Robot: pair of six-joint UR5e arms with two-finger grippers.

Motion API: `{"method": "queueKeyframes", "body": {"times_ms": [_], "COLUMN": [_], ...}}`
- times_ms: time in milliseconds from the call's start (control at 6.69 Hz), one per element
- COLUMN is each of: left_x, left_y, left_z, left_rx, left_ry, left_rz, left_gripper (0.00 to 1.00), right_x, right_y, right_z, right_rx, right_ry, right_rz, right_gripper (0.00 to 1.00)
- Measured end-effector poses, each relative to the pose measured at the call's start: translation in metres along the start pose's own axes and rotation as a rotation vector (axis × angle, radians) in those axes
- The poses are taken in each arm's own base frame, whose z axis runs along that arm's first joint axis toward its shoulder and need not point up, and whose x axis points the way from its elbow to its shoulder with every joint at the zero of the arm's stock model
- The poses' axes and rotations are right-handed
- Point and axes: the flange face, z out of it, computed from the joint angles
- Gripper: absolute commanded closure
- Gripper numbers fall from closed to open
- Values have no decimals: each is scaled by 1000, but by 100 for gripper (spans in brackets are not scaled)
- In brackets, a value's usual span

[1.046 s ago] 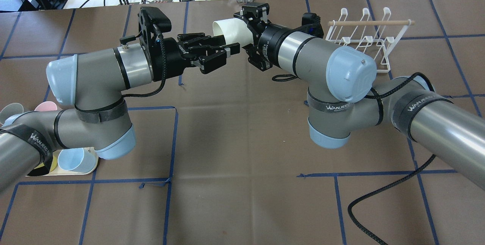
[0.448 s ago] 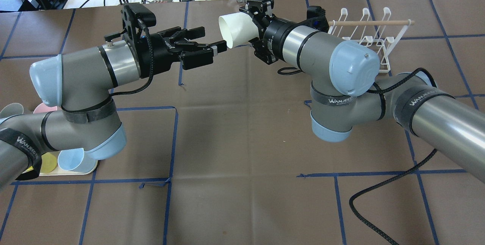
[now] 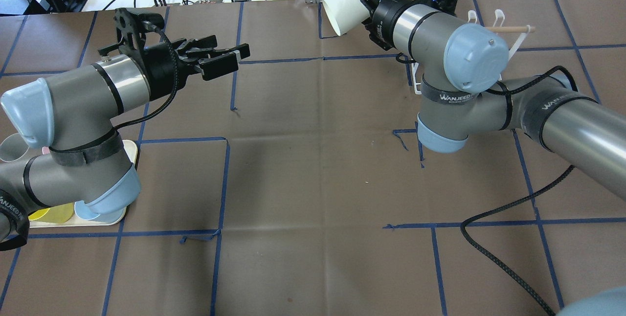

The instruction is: Transfer IKEA cup to right arm and place on rack

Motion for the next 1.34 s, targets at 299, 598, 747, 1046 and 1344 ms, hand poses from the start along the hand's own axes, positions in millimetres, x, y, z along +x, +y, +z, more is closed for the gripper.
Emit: {"method": "queueKeyframes", "body": {"times_ms": [299, 598, 747, 1046, 1344], "left_x": [-24, -30, -28, -21, -8], "left_y": [-22, -59, -78, -106, -119], "left_z": [7, 18, 18, 5, -22], "left_rx": [-88, -270, -392, -629, -845], "left_ry": [-193, -362, -446, -558, -619], "left_rz": [-127, -203, -242, -329, -379], "left_gripper": [2, 1, 1, 1, 1], "right_x": [7, 19, 24, 37, 55], "right_y": [-50, -101, -122, -154, -171], "right_z": [16, 21, 21, 31, 53], "right_rx": [87, 163, 206, 266, 310], "right_ry": [19, 79, 127, 200, 235], "right_rz": [-322, -656, -794, -965, -1041], "right_gripper": [83, 83, 83, 83, 83]}}
